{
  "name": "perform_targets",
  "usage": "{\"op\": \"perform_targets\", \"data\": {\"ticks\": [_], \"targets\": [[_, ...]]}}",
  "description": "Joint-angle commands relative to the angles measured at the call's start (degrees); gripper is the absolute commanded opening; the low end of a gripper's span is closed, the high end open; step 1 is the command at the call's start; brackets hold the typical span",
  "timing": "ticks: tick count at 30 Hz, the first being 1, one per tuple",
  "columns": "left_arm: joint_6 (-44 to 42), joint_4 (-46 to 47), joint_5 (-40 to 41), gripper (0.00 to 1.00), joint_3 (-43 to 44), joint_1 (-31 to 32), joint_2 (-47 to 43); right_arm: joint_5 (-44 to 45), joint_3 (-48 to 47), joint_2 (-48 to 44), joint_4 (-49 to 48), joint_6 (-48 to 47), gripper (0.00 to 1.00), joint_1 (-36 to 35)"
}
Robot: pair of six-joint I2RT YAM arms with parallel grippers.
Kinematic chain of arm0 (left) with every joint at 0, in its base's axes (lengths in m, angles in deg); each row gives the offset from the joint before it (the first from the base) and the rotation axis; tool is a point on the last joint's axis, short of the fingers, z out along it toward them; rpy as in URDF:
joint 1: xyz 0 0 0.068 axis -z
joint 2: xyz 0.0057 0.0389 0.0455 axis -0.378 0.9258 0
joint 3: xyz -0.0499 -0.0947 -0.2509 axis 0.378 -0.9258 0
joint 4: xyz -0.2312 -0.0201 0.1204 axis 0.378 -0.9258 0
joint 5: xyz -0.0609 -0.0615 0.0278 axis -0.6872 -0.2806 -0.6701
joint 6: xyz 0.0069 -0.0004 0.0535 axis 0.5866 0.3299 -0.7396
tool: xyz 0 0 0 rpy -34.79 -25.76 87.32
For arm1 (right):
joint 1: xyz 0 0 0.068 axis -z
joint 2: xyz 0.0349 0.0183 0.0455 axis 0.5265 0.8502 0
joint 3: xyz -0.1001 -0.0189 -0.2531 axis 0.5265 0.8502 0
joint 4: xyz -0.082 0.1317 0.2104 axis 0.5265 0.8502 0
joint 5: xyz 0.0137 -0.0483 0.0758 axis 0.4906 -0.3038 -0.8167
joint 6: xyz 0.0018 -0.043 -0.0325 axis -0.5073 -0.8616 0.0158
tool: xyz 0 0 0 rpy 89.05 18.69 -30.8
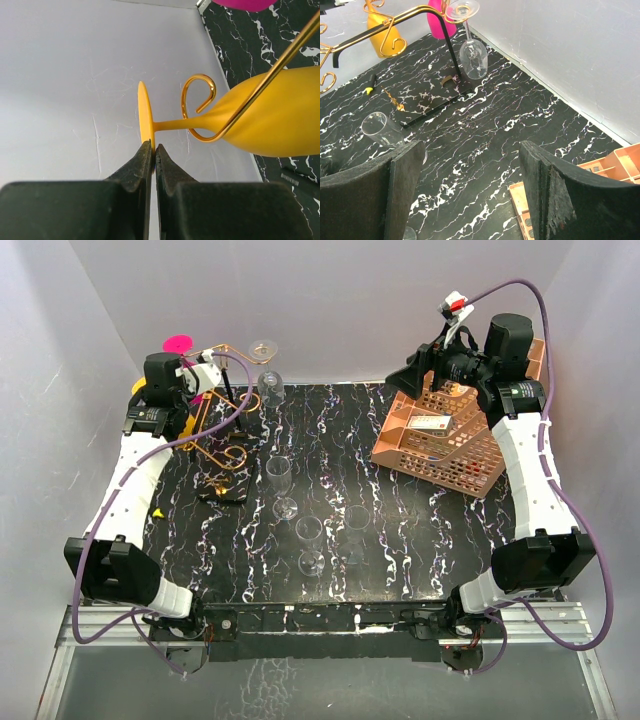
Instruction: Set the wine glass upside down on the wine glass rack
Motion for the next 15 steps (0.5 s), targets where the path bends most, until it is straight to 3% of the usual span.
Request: {"op": "perform_targets", "data": {"ticks": [1,15], "targets": [[0.4,3.5,1.7,0.0,1.3,-0.3,0.0,-0.1,0.1,-0.9,-3.3,0.2,0.83,0.3],[1.2,5.7,0.8,0.0,2.7,1.6,3.9,0.1,0.4,-1.0,-3.5,0.1,0.83,0.4]]}}
